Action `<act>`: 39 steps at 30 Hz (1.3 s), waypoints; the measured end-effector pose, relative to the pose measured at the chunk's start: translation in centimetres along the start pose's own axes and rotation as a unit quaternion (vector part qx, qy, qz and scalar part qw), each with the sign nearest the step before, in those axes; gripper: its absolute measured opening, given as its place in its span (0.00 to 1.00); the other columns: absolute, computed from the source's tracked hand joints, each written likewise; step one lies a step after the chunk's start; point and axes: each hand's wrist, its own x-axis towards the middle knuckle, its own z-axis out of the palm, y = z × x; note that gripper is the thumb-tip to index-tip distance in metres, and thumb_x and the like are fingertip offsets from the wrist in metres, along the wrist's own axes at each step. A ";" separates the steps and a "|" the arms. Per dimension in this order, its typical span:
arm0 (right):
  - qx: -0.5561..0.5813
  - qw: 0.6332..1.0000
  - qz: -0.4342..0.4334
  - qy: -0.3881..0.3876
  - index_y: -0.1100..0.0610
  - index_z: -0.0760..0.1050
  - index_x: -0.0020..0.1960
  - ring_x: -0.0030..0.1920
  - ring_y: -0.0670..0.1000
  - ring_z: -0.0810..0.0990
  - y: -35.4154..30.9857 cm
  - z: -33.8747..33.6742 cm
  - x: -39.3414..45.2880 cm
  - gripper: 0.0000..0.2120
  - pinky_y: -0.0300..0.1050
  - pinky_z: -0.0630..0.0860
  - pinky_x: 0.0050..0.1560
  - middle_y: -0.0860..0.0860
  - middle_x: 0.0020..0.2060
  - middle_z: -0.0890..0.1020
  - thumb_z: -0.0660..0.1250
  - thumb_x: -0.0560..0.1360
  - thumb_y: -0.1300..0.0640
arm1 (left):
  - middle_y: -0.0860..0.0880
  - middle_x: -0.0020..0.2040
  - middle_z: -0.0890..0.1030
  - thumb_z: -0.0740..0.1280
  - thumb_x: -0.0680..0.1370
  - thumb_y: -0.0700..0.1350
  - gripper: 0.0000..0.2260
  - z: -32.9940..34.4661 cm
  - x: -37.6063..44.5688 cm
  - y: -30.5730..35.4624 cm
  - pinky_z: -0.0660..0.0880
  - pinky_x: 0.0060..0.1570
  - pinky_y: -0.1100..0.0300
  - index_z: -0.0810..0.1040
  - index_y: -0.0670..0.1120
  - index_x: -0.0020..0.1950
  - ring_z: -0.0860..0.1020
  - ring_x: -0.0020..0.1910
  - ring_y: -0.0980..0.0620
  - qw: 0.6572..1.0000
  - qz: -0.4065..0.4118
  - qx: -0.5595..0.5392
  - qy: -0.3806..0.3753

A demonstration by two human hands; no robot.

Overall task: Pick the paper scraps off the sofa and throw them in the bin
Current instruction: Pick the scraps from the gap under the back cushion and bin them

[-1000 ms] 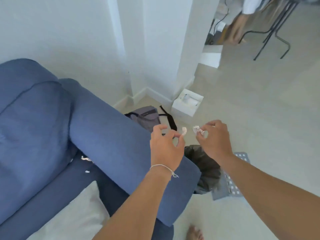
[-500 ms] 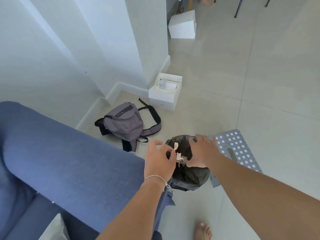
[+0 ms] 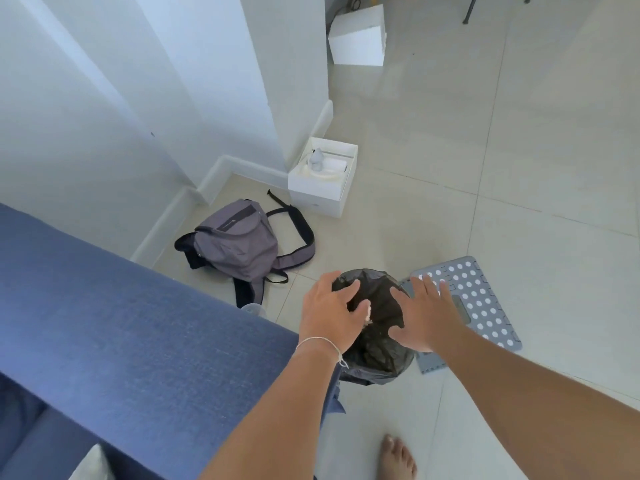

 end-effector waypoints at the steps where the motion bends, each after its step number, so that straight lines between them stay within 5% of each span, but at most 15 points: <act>1: 0.008 1.000 -0.001 0.007 0.46 0.50 0.79 0.78 0.63 0.45 -0.5 -0.1 0.0 0.38 0.63 0.45 0.76 0.60 0.79 0.52 0.56 0.74 0.36 | 0.52 0.74 0.65 0.63 0.78 0.59 0.21 -0.2 0.0 0.1 0.59 0.73 0.53 0.73 0.57 0.70 0.63 0.73 0.50 1.000 -0.003 -0.009 0.012; 7: 0.108 0.985 -0.017 0.133 0.49 0.66 0.75 0.76 0.60 0.58 -5.4 -3.1 0.7 0.26 0.58 0.55 0.76 0.57 0.75 0.64 0.55 0.79 0.41 | 0.53 0.72 0.68 0.64 0.79 0.56 0.18 -2.8 -2.6 0.0 0.67 0.70 0.50 0.74 0.57 0.69 0.65 0.72 0.55 0.959 -0.042 -0.226 0.163; 12: 0.195 0.929 -0.153 0.276 0.54 0.75 0.69 0.71 0.57 0.67 -14.3 -9.0 1.2 0.23 0.55 0.63 0.71 0.56 0.70 0.71 0.55 0.81 0.44 | 0.54 0.68 0.70 0.62 0.82 0.51 0.15 -10.2 -7.2 -7.9 0.68 0.64 0.66 0.77 0.53 0.67 0.69 0.66 0.64 0.924 -0.039 -0.253 0.283; 18: 0.282 0.830 -0.349 0.331 0.54 0.80 0.62 0.65 0.54 0.72 -32.4 -13.9 -1.8 0.20 0.51 0.67 0.68 0.53 0.64 0.75 0.56 0.80 0.46 | 0.53 0.61 0.74 0.58 0.84 0.46 0.14 -18.6 -17.4 -21.2 0.68 0.59 0.71 0.76 0.52 0.67 0.73 0.60 0.62 0.850 -0.180 -0.263 0.419; 24: 0.209 0.745 -0.552 0.309 0.55 0.80 0.60 0.56 0.55 0.76 -49.0 -11.0 -8.8 0.14 0.48 0.73 0.57 0.53 0.57 0.77 0.61 0.80 0.51 | 0.56 0.61 0.72 0.61 0.82 0.48 0.15 -21.8 -26.2 -33.7 0.68 0.63 0.65 0.75 0.52 0.68 0.71 0.59 0.67 0.823 -0.286 -0.242 0.428; 26: 0.198 0.756 -0.566 0.264 0.54 0.80 0.59 0.54 0.52 0.77 -52.2 -7.7 -10.4 0.14 0.45 0.76 0.51 0.50 0.55 0.77 0.62 0.79 0.50 | 0.55 0.61 0.70 0.63 0.81 0.48 0.16 -21.9 -27.6 -37.5 0.67 0.63 0.65 0.74 0.52 0.70 0.71 0.58 0.65 0.834 -0.303 -0.225 0.402; 30: 0.072 0.853 -0.492 0.156 0.49 0.74 0.65 0.56 0.50 0.77 -55.7 -0.5 -10.1 0.16 0.44 0.79 0.43 0.46 0.58 0.73 0.61 0.79 0.48 | 0.52 0.63 0.69 0.65 0.79 0.52 0.21 -19.9 -28.1 -44.0 0.74 0.60 0.54 0.71 0.51 0.72 0.76 0.57 0.53 0.893 -0.312 -0.140 0.294; 33: -0.065 0.922 -0.376 0.064 0.51 0.64 0.72 0.57 0.54 0.79 -57.7 1.9 -7.9 0.23 0.49 0.77 0.48 0.50 0.63 0.72 0.61 0.79 0.48 | 0.49 0.65 0.69 0.63 0.79 0.57 0.25 -18.0 -26.6 -47.6 0.73 0.61 0.51 0.67 0.51 0.74 0.74 0.61 0.47 0.925 -0.318 -0.066 0.197; 39: -0.163 0.957 -0.240 -0.022 0.61 0.35 0.79 0.65 0.59 0.76 -62.9 4.6 -3.0 0.44 0.53 0.74 0.60 0.57 0.67 0.75 0.63 0.77 0.60 | 0.44 0.71 0.70 0.61 0.80 0.56 0.27 -14.5 -21.5 -51.5 0.66 0.68 0.50 0.63 0.48 0.77 0.69 0.69 0.41 0.952 -0.277 0.010 0.131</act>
